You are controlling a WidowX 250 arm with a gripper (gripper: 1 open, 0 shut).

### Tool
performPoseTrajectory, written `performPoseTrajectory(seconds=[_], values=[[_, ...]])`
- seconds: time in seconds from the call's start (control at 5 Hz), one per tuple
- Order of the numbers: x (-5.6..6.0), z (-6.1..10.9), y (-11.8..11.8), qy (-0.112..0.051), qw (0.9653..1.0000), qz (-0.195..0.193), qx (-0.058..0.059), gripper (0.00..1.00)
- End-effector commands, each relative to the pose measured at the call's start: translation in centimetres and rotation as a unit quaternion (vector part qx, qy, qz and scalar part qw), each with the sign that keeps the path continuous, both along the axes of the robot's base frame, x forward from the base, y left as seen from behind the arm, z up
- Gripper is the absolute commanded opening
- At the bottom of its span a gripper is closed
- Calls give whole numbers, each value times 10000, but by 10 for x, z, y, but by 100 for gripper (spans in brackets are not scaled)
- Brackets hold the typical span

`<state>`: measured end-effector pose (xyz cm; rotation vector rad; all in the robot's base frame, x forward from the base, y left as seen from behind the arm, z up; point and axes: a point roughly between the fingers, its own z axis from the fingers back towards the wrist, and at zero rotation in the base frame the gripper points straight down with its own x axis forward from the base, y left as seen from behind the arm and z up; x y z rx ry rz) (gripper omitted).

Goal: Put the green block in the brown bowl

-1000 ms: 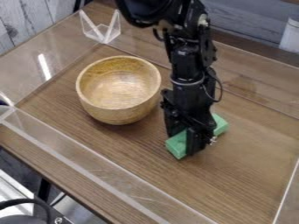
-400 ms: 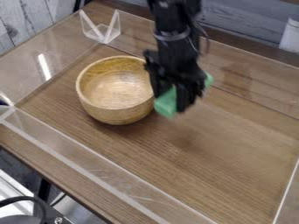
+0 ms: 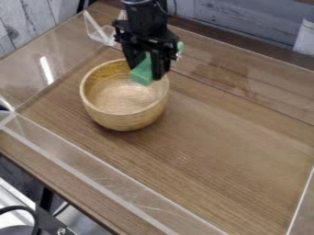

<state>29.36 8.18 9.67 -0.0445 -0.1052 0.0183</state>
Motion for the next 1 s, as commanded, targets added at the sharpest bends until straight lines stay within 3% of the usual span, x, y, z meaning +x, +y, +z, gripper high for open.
performPoseTrajectory(seconds=[0.0,0.8], values=[[5,11,19,-209,9995,164,166,0],[-11,-22,41,170,9989,253,367,0]])
